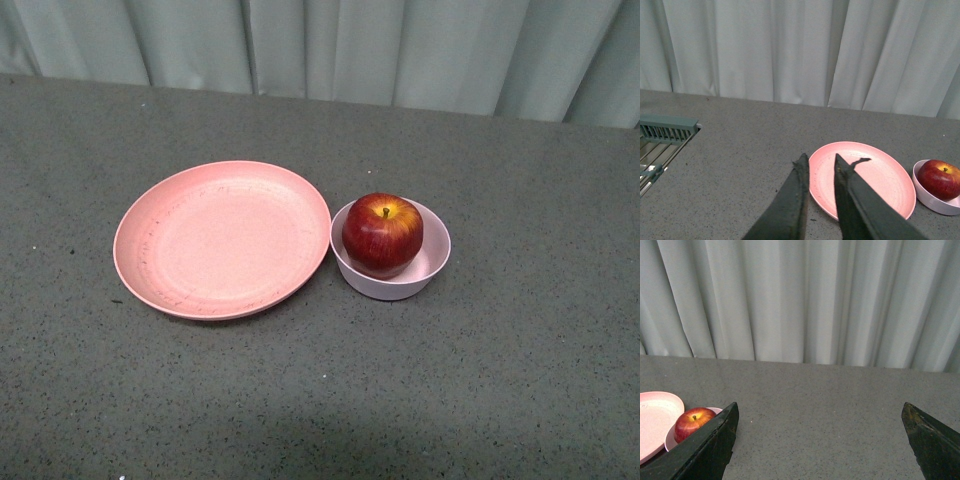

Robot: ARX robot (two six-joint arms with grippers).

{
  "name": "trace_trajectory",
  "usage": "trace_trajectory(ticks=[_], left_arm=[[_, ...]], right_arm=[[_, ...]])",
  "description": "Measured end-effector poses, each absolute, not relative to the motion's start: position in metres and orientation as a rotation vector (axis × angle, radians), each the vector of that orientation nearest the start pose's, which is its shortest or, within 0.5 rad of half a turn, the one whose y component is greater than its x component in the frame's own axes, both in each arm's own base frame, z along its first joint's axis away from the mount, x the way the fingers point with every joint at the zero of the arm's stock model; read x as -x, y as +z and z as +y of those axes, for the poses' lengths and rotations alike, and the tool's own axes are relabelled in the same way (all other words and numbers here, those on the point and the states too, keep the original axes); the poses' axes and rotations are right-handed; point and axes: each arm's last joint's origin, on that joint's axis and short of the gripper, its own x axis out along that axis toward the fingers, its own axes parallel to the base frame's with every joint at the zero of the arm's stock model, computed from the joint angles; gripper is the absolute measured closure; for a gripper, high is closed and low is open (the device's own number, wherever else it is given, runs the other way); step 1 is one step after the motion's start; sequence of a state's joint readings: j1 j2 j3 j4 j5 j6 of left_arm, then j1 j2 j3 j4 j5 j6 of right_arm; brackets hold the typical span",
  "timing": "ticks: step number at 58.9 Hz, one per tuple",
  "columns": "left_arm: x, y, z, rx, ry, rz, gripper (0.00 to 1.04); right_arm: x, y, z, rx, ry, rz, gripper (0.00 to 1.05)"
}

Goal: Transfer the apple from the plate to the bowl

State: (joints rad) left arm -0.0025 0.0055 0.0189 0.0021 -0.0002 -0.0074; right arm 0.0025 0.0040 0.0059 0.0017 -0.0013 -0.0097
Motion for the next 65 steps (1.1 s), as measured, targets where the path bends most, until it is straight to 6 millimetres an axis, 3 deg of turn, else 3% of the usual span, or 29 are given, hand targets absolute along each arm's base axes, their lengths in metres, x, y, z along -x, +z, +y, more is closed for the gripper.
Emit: trace_trajectory(ticks=[28,65], left_arm=[[-0.0968,0.1697,-0.0002,0.007,-0.002,-0.016,0.06],[-0.0968,0.1697,-0.0002,0.005,-0.002,-0.016,0.07]], right_arm=[[-0.0976,0.1654,0.0003,0.010,0.004,-0.004,0.09],[-0.0976,0.1654,0.0003,0.010,0.004,-0.004,0.09]])
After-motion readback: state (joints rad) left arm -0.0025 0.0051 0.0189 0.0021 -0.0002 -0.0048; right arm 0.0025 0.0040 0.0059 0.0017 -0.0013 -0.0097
